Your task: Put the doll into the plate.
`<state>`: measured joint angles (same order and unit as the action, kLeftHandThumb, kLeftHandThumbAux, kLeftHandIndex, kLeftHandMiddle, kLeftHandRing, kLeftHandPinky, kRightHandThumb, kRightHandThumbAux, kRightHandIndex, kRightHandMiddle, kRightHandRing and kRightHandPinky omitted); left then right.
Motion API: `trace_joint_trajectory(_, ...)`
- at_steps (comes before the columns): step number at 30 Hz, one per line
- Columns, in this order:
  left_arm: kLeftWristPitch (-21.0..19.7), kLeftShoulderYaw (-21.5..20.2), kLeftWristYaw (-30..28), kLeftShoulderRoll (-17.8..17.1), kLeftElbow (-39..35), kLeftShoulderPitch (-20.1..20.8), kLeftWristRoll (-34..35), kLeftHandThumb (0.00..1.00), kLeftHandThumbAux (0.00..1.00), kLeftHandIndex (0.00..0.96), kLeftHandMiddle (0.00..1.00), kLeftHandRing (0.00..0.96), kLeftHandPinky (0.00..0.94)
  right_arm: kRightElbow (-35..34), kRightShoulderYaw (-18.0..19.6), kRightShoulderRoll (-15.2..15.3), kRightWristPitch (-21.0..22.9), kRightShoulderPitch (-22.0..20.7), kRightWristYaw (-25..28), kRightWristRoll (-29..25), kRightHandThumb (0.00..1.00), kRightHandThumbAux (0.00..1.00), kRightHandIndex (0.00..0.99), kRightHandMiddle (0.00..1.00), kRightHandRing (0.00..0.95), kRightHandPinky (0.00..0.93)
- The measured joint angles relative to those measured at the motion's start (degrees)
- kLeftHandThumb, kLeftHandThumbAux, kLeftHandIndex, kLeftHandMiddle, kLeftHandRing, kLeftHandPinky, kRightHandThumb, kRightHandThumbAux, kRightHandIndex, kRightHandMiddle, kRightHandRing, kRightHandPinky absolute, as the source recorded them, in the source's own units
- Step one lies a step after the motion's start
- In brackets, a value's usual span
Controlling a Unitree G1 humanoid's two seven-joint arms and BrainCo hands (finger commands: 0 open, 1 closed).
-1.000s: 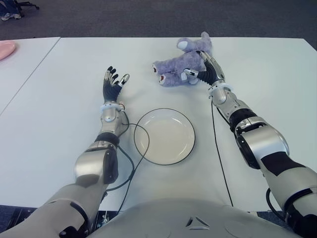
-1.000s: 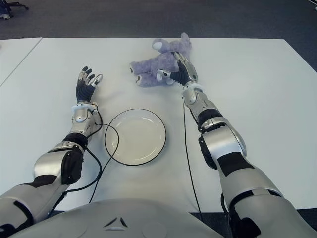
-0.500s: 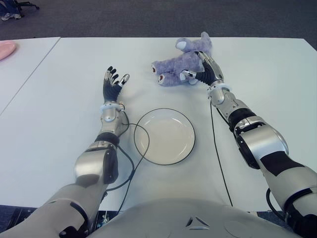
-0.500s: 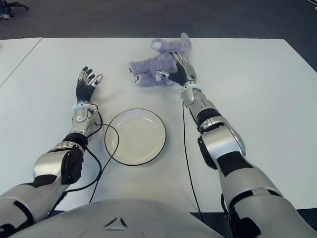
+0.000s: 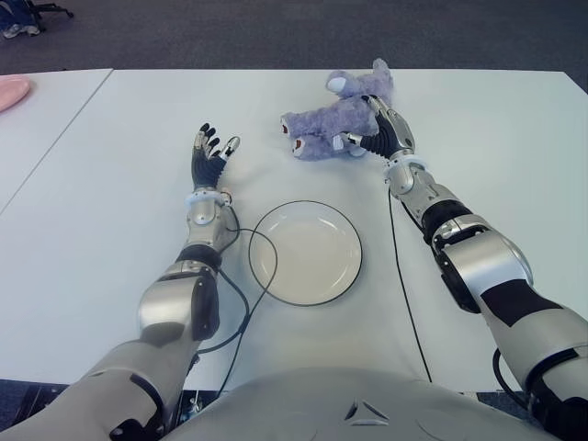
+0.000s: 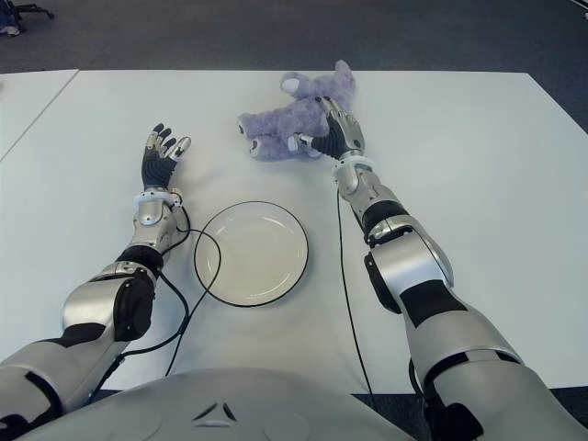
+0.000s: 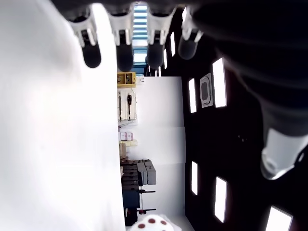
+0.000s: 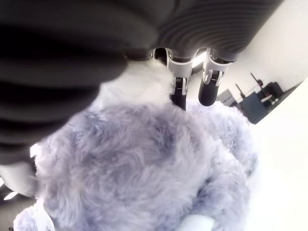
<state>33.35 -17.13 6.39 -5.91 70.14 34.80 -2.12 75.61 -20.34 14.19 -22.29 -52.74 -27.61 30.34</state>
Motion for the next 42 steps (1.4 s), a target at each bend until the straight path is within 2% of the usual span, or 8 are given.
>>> trace_joint_trajectory(2,0.00,-0.02,0.00,0.01,0.00,0.00,0.00,0.000,0.548,0.014,0.117,0.120,0.122,0.21,0.62,-0.50,0.00,0.00,-0.61,-0.31,0.382,0.582,0.199,0.144,0.207,0.298)
trace_joint_trajectory(6,-0.01,-0.09,0.00,0.04,0.00,0.01,0.01,0.000,0.537,0.025,0.128,0.128,0.123,0.26,1.72,-1.37,-0.01,0.00,-2.22,-0.67,0.629,0.684,0.377,0.405,0.468,0.541)
trace_joint_trajectory(12,-0.01,-0.25,0.00,0.10,0.00,0.04,0.04,0.000,0.525,0.048,0.132,0.129,0.111,0.47,3.93,-2.85,0.14,0.00,-4.53,-1.56,0.697,0.707,0.430,0.699,0.716,0.780)
trace_joint_trajectory(19,-0.01,-0.27,0.00,0.28,0.00,0.06,0.03,0.000,0.516,0.070,0.129,0.122,0.100,0.54,9.29,-3.64,1.51,0.00,-1.79,-5.66,0.705,0.714,0.440,0.822,0.818,0.842)
trace_joint_trajectory(30,-0.01,-0.26,0.00,0.46,0.00,0.07,0.03,0.000,0.501,0.073,0.124,0.113,0.096,0.42,18.66,-3.37,2.41,-0.19,4.23,-14.18,0.691,0.720,0.439,0.870,0.867,0.864)
trace_joint_trajectory(32,-0.01,-0.27,0.00,0.48,0.00,0.07,0.03,0.000,0.498,0.074,0.124,0.113,0.098,0.41,19.90,-3.12,2.40,-0.22,5.11,-15.21,0.449,0.725,0.664,0.883,0.880,0.876)
trace_joint_trajectory(35,-0.01,-0.27,0.00,0.51,-0.01,0.09,0.03,0.000,0.496,0.076,0.124,0.113,0.099,0.40,21.58,-2.43,2.31,-0.26,6.27,-16.51,0.322,0.725,0.774,0.891,0.887,0.882)
trace_joint_trajectory(42,0.00,-0.27,0.00,0.57,-0.01,0.11,0.02,0.000,0.490,0.089,0.129,0.117,0.102,0.38,24.27,-0.66,1.22,-0.30,9.21,-18.52,0.252,0.719,0.831,0.898,0.894,0.889)
